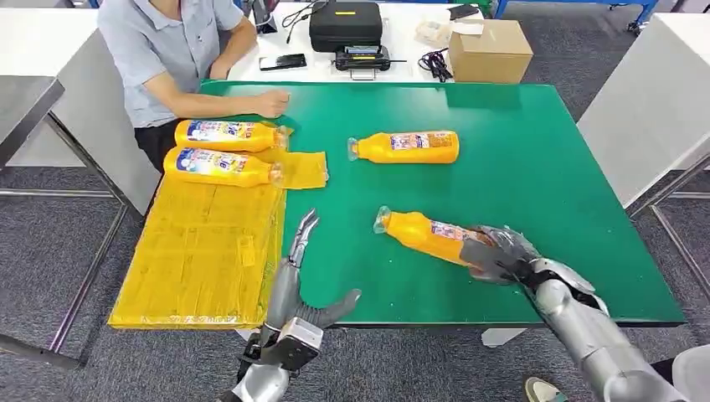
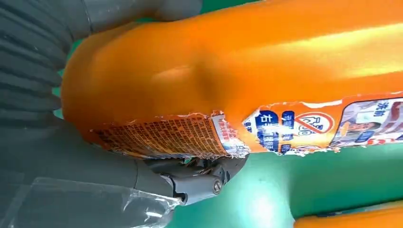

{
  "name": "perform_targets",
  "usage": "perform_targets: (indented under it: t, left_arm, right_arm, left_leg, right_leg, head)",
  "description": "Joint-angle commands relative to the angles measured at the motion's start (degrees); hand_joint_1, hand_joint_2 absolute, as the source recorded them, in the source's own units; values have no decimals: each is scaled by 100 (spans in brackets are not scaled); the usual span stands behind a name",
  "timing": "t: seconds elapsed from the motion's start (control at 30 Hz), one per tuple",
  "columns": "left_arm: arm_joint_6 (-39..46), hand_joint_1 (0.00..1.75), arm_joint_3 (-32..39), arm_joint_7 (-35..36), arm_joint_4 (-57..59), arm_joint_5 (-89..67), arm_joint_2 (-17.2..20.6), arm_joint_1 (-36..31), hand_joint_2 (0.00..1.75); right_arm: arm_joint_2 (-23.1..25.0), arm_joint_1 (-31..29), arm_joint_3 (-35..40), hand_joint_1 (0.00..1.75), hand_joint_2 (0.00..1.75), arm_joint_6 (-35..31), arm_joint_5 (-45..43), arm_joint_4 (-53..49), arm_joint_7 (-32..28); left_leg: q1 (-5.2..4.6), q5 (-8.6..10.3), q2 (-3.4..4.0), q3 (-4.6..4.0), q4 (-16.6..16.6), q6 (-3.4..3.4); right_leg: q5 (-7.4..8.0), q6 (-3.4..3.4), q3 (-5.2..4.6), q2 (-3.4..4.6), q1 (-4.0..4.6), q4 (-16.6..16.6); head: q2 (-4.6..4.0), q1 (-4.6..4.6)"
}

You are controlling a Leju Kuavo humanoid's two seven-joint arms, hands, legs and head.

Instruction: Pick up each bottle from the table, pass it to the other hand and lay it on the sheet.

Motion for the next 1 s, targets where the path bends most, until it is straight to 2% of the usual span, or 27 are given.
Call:
perform_targets:
  t: [0.03, 0.13, 0.23, 0.4, 0.43, 0.6, 0.7, 1.0]
  left_arm:
    - [-62, 0, -37, -135, 76, 845, 78, -111, 175]
    - [-736, 0, -18, 161, 154, 2184, 129, -70, 175]
    - [-1298, 0, 22, 573, 259, 3081, 125, 1, 175]
    - [-1417, 0, -114, 659, 568, 3490, 201, -86, 175]
    - [-1437, 0, -158, 687, 644, 3517, 203, -128, 175]
    - [-1504, 0, -193, 768, 745, 3613, 181, -198, 175]
    - [-1660, 0, -274, 867, 765, 3737, 199, -244, 175]
    - [-1825, 0, -485, 766, 604, 3785, 222, -437, 175]
  right_arm:
    - [658, 982, -780, 175, 175, -52, -1258, -620, -903]
    - [1151, 1509, -1060, 175, 175, -364, -1349, -1721, -735]
    - [1445, 1737, -1113, 175, 175, -260, -1623, -2210, -797]
    - [1756, 1819, -855, 175, 175, -197, -1796, -2651, -903]
    - [1781, 1812, -809, 175, 175, -166, -1853, -2676, -950]
    - [1802, 1759, -711, 175, 175, -157, -1858, -2639, -959]
    - [1764, 1666, -604, 175, 175, -41, -1887, -2503, -972]
    - [1813, 1051, -40, 175, 175, 193, -1807, -1599, -911]
  left_leg:
    - [19, -3, -7, 17, -10, -20]
    - [21, -9, 18, 13, -9, -27]
    - [35, -21, 38, 24, -10, -46]
    - [43, -28, 32, 4, 2, -42]
    - [30, -4, 11, -35, -6, -20]
    - [32, -13, 25, -24, -4, -27]
    - [30, -11, 5, -34, -2, -26]
    - [24, -6, 19, -48, -3, -23]
  right_leg:
    - [-2, -22, 27, -10, 20, -19]
    - [-1, -28, 17, 13, 23, -10]
    - [-7, -49, 23, 29, 40, -10]
    - [-17, -45, 4, 27, 46, 7]
    - [-2, -17, -32, 13, 31, 0]
    - [-11, -25, -24, 17, 32, 2]
    - [-10, -24, -30, 8, 29, 3]
    - [-2, -20, -45, 22, 21, 2]
  head:
    - [0, 0]
    - [0, 0]
    - [0, 0]
    - [0, -7]
    - [0, 2]
    - [0, -2]
    - [0, 0]
    - [0, 0]
